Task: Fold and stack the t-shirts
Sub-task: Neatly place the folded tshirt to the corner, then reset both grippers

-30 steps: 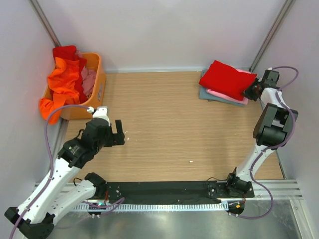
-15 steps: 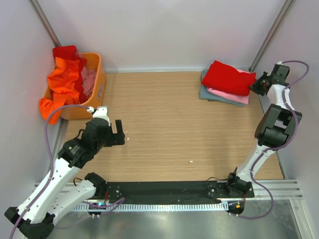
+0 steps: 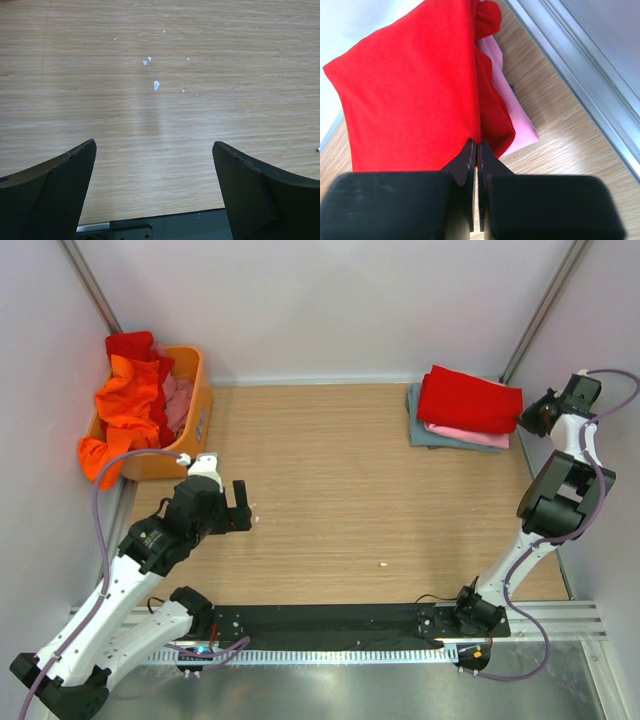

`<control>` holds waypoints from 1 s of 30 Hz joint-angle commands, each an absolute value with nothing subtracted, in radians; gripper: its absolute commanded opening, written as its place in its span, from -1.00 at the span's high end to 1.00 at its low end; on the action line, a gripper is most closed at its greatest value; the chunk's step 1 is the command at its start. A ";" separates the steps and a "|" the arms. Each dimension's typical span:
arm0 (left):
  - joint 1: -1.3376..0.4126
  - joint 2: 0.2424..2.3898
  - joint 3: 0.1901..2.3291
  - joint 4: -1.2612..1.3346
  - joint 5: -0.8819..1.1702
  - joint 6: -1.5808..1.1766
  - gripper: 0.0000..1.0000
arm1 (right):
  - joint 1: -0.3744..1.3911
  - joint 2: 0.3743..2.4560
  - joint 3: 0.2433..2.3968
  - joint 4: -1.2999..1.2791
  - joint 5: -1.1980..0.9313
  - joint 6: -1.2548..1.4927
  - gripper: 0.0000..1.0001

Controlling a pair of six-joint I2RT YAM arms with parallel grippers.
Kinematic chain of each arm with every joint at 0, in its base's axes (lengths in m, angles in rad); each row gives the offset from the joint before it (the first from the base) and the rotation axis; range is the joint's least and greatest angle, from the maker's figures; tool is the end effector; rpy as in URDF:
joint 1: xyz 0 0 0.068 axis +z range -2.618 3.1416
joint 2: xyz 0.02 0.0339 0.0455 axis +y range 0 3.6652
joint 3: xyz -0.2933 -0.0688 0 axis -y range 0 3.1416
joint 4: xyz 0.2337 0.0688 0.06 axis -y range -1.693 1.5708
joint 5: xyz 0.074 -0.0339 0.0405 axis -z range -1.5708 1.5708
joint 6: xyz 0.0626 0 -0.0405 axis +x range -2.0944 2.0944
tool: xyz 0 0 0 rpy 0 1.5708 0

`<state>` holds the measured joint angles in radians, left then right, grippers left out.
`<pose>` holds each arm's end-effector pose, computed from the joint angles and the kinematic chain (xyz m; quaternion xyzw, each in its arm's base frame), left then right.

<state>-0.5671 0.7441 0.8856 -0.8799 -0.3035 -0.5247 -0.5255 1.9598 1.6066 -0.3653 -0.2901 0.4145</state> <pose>0.1164 -0.0519 0.3145 -0.0419 0.9052 -0.0893 0.4133 0.4174 -0.2214 0.2721 0.3548 0.8304 0.1087 0.4157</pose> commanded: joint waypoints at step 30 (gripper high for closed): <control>-0.566 0.661 0.891 -0.848 -0.319 -0.529 -0.99 | 0.268 1.358 1.258 -0.313 0.078 0.462 -0.40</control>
